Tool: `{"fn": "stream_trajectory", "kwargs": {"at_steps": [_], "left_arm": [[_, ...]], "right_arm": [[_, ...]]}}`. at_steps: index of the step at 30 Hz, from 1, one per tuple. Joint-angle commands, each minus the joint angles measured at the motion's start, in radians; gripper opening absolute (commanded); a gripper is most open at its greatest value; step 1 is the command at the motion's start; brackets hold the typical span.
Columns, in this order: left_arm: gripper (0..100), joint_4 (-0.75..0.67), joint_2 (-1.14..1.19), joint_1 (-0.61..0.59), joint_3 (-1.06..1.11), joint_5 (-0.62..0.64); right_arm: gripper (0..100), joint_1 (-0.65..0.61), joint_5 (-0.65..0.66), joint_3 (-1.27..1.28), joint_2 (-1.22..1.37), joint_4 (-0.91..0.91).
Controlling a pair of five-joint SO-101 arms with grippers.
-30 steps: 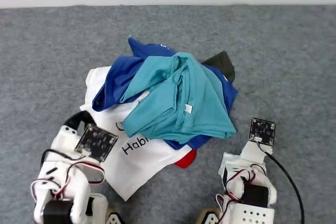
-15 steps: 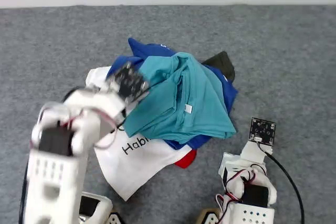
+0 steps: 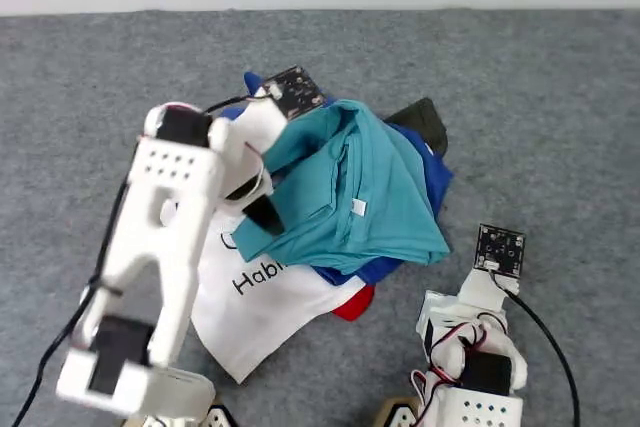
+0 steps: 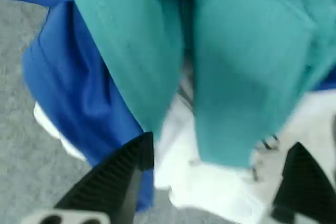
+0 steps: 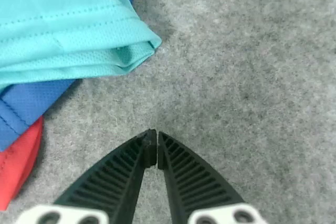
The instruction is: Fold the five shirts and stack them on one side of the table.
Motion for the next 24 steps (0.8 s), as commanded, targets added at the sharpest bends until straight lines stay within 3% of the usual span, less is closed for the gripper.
{"fn": "stream_trajectory", "kwargs": {"at_steps": [1, 5, 10, 12, 16, 24], "left_arm": [[38, -0.091, 0.126, -0.003, -0.097, -0.008], [38, -0.169, 0.282, 0.002, -0.127, -0.003], [37, -0.247, 0.408, 0.002, -0.128, 0.110], [31, -0.244, 0.410, 0.002, -0.128, 0.123], [3, -0.207, 0.407, 0.002, -0.159, 0.115], [1, -0.005, 0.345, -0.137, -0.449, 0.124]], "right_arm": [[1.3, 0.001, -0.008, 0.015, -0.007, 0.002], [1.3, 0.001, -0.008, 0.015, -0.007, 0.002], [1.3, 0.001, -0.008, 0.015, -0.007, 0.002], [1.3, 0.001, -0.008, 0.015, -0.007, 0.002], [1.3, 0.001, -0.008, 0.015, -0.007, 0.002], [1.3, 0.001, -0.008, 0.015, -0.007, 0.002]]}}
